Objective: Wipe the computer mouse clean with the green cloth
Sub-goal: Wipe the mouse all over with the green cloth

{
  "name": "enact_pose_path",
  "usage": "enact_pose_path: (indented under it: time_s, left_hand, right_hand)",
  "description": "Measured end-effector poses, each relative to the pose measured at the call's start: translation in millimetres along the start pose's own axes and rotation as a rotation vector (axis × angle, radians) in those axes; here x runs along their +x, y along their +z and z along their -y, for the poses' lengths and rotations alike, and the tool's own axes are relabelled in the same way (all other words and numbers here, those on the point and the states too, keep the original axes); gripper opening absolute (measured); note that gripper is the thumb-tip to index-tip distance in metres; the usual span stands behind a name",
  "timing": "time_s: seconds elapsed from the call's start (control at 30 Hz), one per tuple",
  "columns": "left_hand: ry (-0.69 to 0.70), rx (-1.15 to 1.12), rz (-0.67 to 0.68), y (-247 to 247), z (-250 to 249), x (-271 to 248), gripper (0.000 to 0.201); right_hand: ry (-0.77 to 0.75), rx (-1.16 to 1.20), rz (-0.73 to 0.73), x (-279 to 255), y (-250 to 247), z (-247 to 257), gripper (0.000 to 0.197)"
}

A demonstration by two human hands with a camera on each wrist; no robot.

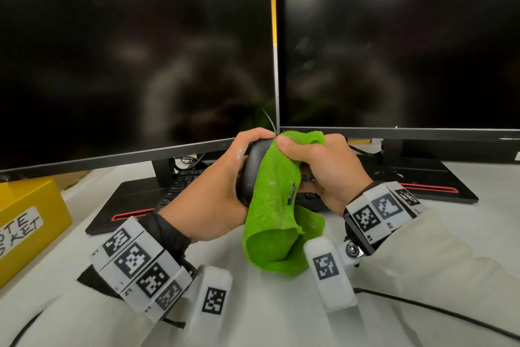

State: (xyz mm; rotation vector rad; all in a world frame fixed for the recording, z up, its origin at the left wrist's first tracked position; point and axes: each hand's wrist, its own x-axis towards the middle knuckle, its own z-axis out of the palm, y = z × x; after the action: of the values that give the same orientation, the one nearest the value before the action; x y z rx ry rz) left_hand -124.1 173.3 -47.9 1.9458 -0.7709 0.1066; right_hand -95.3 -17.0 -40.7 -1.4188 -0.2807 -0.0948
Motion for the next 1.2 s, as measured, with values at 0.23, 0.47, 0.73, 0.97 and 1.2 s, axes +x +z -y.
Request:
enact_pose_path:
  time_s: [0.23,0.47,0.73,0.97,1.2]
  left_hand:
    - [-0.056,0.003,0.005,-5,4,0,0.12]
    - [-0.02,-0.006,0.036,-1,-3,-1,0.107]
    - [-0.081,-0.105,-0.045,-2,0,-2,0.114]
    - [-0.098,-0.173,-0.16,0,-3,-1,0.119]
    - [-0.165,-0.148,-0.037,-4,-5,-2,0.119]
  right_hand:
    - [-0.066,0.036,0.114,0,-1,-3,0.012]
    - [-0.004,0.048,-0.019,0,1,-2,0.009]
    - [-0.011,0.189,0.088,3,3,-8,0.021]
    - [0.087,0.069,0.29,-1,7,-14,0.057]
    - [0.154,0.022,0.165,-4,8,-9,0.031]
